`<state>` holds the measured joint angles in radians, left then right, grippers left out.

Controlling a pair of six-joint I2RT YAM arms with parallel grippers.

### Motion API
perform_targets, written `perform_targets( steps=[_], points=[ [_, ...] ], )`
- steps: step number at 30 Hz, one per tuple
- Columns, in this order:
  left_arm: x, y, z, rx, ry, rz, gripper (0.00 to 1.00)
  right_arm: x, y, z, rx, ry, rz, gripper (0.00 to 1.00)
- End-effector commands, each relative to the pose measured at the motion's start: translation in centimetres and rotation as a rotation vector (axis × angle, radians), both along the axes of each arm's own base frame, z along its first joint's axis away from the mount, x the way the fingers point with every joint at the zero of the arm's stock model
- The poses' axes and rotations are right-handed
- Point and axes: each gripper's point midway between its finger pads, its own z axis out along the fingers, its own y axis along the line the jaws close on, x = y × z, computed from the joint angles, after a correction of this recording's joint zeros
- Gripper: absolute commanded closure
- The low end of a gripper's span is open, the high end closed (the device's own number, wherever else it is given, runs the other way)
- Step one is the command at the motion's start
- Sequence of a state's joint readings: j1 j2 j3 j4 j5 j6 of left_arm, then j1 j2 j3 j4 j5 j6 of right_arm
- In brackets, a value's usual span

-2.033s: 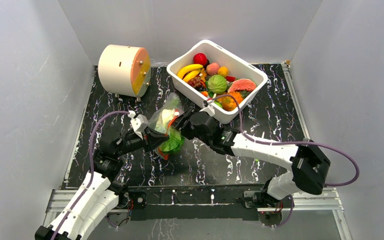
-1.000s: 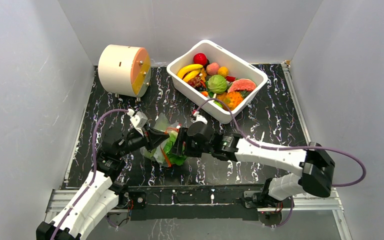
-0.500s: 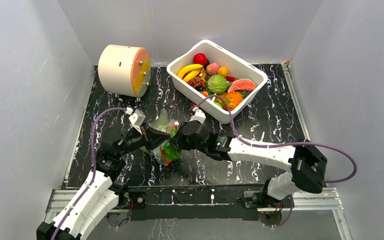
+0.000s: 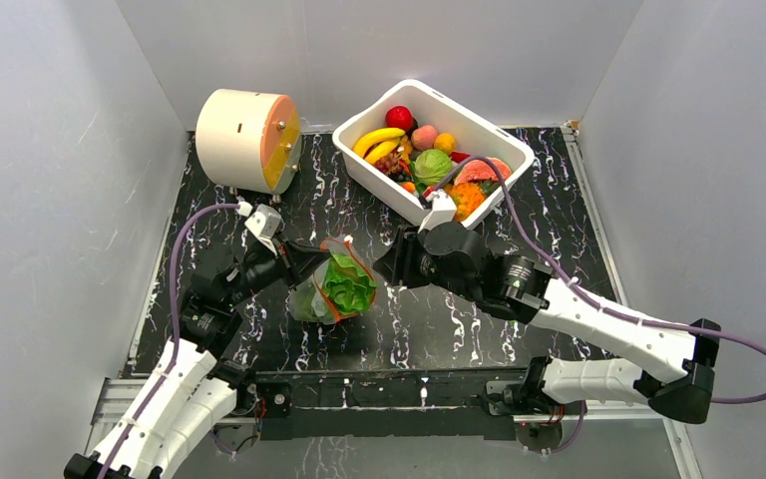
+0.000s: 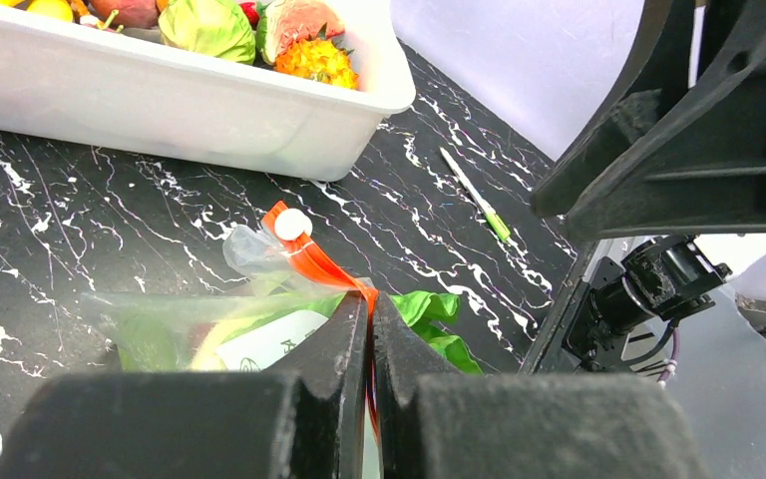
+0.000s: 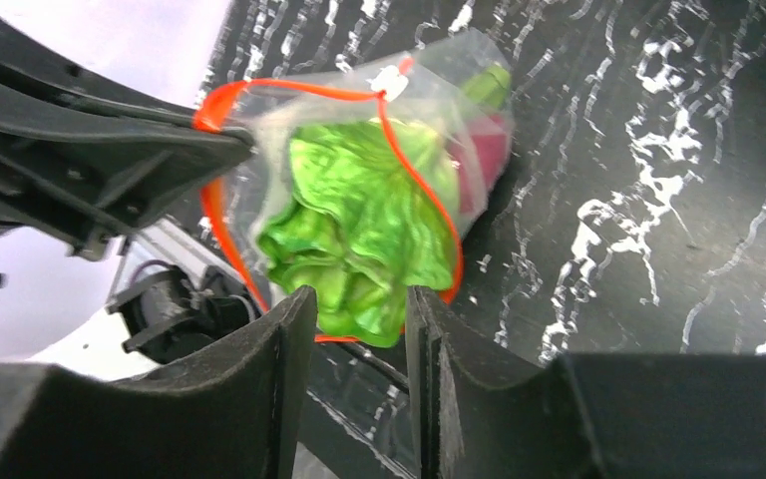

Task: Place the food in the zip-top bag and seal the zipper
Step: Adjust the zipper food storage bag at the center of the board.

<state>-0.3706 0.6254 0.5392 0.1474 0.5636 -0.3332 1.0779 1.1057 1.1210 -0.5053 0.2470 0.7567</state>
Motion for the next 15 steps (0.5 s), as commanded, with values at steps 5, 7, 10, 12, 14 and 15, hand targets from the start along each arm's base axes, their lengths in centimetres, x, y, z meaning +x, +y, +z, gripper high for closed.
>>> perform_targets(
  steps=[5,7,10,12,14,15],
  points=[
    [-0.4,-0.3,3.2,-0.031,-0.083,-0.031,1.00,1.7,-1.0,-3.5,-0.107,-0.054,-0.032,0.67],
    [-0.9,-0.6,3.0,-0.022,-0.083,-0.061,1.00,2.4,-0.5,-3.5,-0.092,-0.080,-0.010,0.68],
    [-1.3,-0.8,2.6,-0.013,-0.076,-0.093,1.00,3.4,0.8,-3.1,-0.046,-0.093,0.040,0.69],
    [-1.4,-0.8,2.5,-0.010,-0.072,-0.098,1.00,3.8,1.8,-3.2,-0.025,-0.098,0.074,0.69],
    [-1.5,-0.8,2.5,-0.013,-0.073,-0.097,1.00,3.9,2.8,-3.8,-0.026,-0.100,0.115,0.68],
    [-1.4,-0.8,2.4,-0.012,-0.073,-0.095,1.00,4.0,3.3,-4.1,-0.020,-0.099,0.131,0.67]
  ],
)
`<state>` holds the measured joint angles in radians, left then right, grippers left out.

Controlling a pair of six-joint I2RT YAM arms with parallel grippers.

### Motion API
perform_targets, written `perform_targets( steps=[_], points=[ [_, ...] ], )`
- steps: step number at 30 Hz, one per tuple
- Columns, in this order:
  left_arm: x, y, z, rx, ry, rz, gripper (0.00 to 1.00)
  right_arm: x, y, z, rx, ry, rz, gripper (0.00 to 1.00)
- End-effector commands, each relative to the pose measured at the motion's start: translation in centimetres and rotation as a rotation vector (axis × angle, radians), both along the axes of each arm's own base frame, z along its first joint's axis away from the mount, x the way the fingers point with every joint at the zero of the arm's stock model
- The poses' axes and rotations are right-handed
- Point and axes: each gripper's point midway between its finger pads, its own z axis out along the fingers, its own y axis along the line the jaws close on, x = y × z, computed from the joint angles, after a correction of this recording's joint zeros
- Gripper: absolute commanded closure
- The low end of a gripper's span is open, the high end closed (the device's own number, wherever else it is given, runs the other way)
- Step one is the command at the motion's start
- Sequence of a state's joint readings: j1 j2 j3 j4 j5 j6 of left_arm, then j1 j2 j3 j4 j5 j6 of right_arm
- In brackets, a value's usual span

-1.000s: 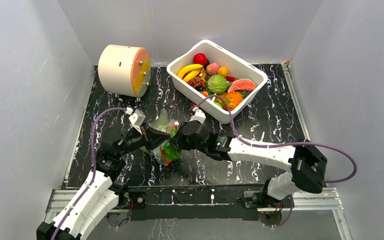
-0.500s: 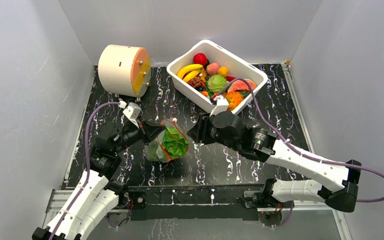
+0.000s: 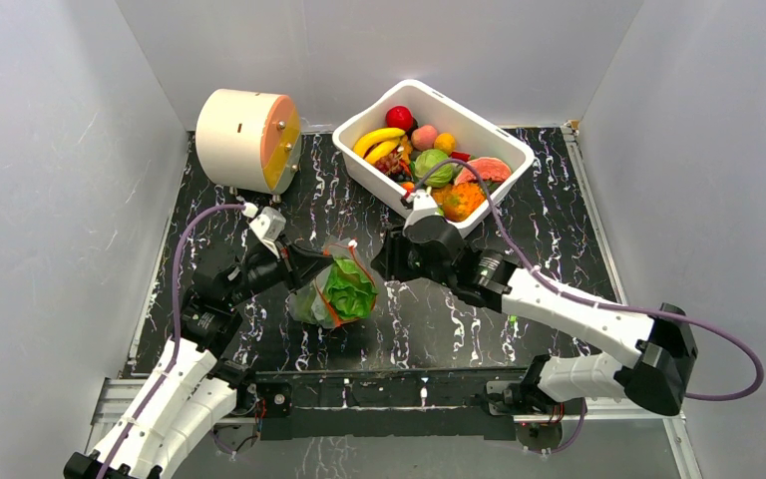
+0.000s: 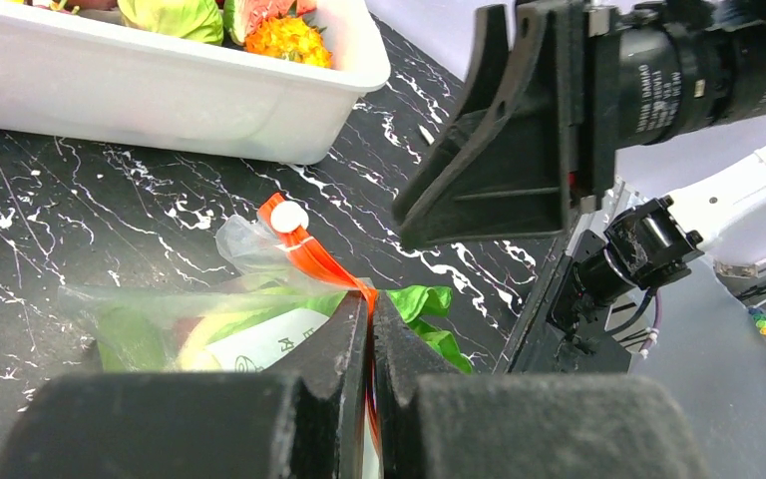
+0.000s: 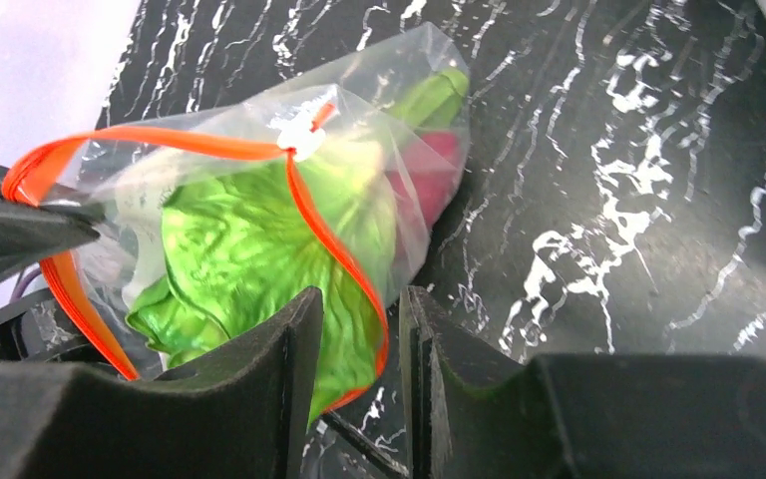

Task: Place the food in the zip-top bag and seal the zipper
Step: Adjust the zipper food storage bag at the center of the board.

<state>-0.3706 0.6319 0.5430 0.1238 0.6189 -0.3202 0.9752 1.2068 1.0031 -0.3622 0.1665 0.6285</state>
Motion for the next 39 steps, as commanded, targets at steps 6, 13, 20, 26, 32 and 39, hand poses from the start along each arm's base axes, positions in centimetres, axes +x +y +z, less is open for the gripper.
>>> perform_targets(
  steps=[6,13,20,26,32,39],
  points=[
    [-0.7,-0.3,2.7,-0.021,-0.084,-0.042,1.00,0.8,5.1,-0.5,0.104,-0.047,0.160,0.62],
    [-0.7,-0.4,1.8,-0.011,-0.072,-0.047,1.00,1.1,5.5,-4.5,0.068,0.010,0.140,0.65],
    [-0.4,0.0,2.0,0.017,-0.084,-0.022,1.00,2.9,3.7,-0.1,0.087,-0.073,0.010,1.00],
    [0.1,0.3,1.5,0.052,-0.073,0.000,1.00,0.7,4.7,10.0,0.379,-0.060,0.060,1.00],
    [0.6,0.3,3.6,0.058,-0.016,0.020,1.00,3.7,1.8,8.9,0.327,-0.055,-0.183,1.00],
    [0.0,-1.1,9.8,-0.120,-0.016,-0.038,1.00,4.3,-0.2,9.4,0.213,-0.058,-0.262,1.00]
  ],
)
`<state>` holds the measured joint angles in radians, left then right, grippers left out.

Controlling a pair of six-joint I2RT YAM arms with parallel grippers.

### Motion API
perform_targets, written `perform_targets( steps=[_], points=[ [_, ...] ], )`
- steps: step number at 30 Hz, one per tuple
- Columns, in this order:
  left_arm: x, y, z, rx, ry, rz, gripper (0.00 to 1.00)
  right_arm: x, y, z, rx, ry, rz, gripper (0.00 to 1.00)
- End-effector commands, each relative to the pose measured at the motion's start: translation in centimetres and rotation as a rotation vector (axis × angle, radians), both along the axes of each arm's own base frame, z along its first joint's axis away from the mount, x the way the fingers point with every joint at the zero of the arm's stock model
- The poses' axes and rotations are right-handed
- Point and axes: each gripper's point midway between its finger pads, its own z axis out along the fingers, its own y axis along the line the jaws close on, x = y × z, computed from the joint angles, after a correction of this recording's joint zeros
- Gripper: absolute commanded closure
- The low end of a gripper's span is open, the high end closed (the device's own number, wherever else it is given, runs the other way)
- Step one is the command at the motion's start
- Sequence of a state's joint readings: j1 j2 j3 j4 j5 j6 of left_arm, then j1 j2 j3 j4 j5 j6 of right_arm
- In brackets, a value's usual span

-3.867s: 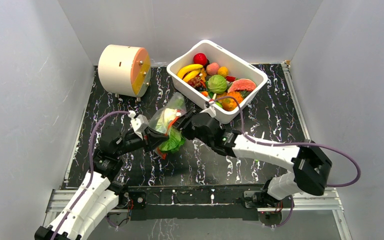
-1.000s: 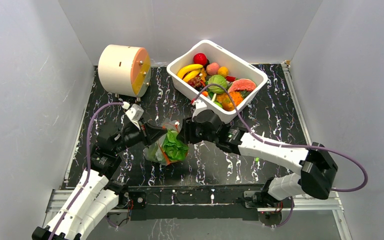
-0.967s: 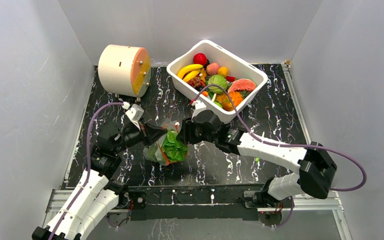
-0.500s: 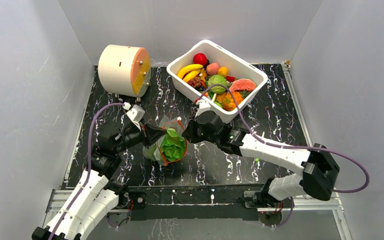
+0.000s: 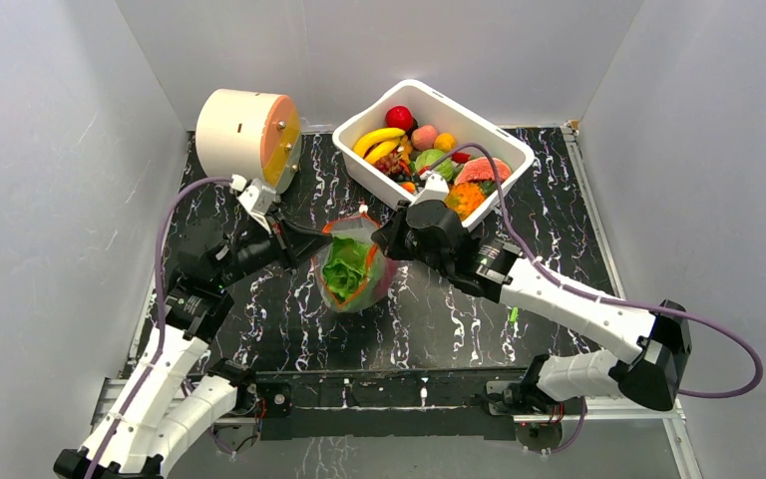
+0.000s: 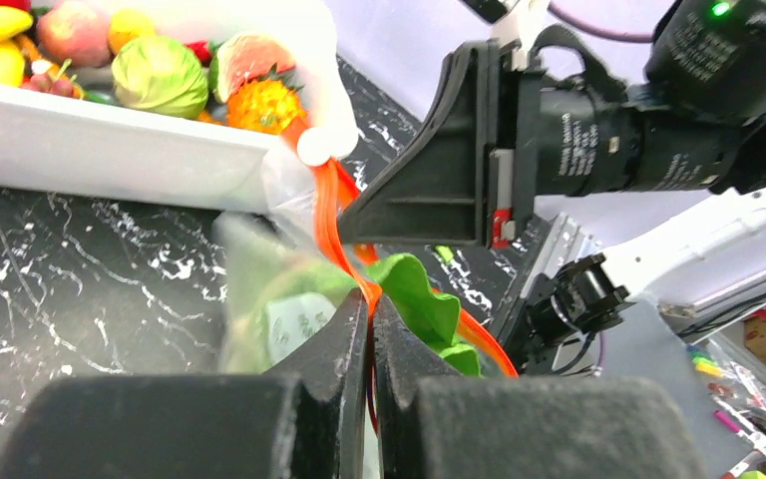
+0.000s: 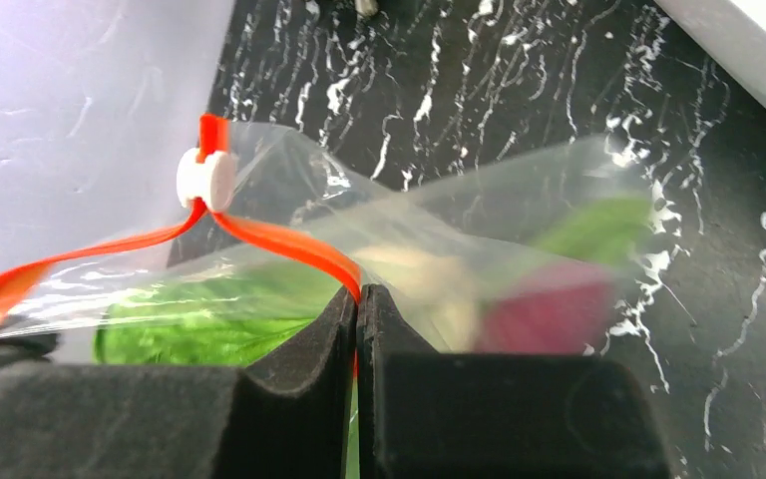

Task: Place the food in the zip-top bag and seal the zipper
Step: Adjust the zipper food storage bag at the center of the board.

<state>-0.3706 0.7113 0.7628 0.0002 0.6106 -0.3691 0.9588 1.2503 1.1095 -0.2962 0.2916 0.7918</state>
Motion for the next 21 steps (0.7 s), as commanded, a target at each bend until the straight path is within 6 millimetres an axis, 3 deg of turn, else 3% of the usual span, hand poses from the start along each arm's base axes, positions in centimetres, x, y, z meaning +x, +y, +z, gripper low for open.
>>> perform_targets(
  steps=[1,4,6,12,14,15,19,21],
  points=[
    [0.2,-0.7,3.0,-0.047,-0.016,-0.023,1.00,0.1,-0.8,6.1,0.071,-0.040,-0.033,1.00],
    [1.6,0.5,-1.1,0.080,0.078,0.060,1.00,-2.1,1.1,11.6,0.268,-0.090,0.111,1.00],
    [1.4,0.7,-0.8,0.096,0.080,0.063,1.00,-2.6,1.2,12.5,0.350,-0.091,0.123,1.00],
    [-1.2,0.0,6.0,-0.018,0.001,-0.025,1.00,-1.0,1.1,3.8,0.242,0.032,0.017,1.00],
    [-1.8,-0.3,6.6,-0.048,-0.024,-0.054,1.00,-0.2,1.3,2.1,0.158,0.033,0.003,1.00],
    [-1.7,-0.2,6.2,-0.044,-0.030,-0.047,1.00,0.0,1.8,1.9,0.128,0.027,0.025,1.00],
    [0.0,2.0,2.2,0.111,-0.015,0.091,1.00,-1.4,5.1,6.2,0.178,-0.050,0.230,1.00],
    [0.4,2.7,1.1,0.176,-0.019,0.121,1.00,-1.4,5.1,6.2,0.201,-0.054,0.223,1.00]
  ],
)
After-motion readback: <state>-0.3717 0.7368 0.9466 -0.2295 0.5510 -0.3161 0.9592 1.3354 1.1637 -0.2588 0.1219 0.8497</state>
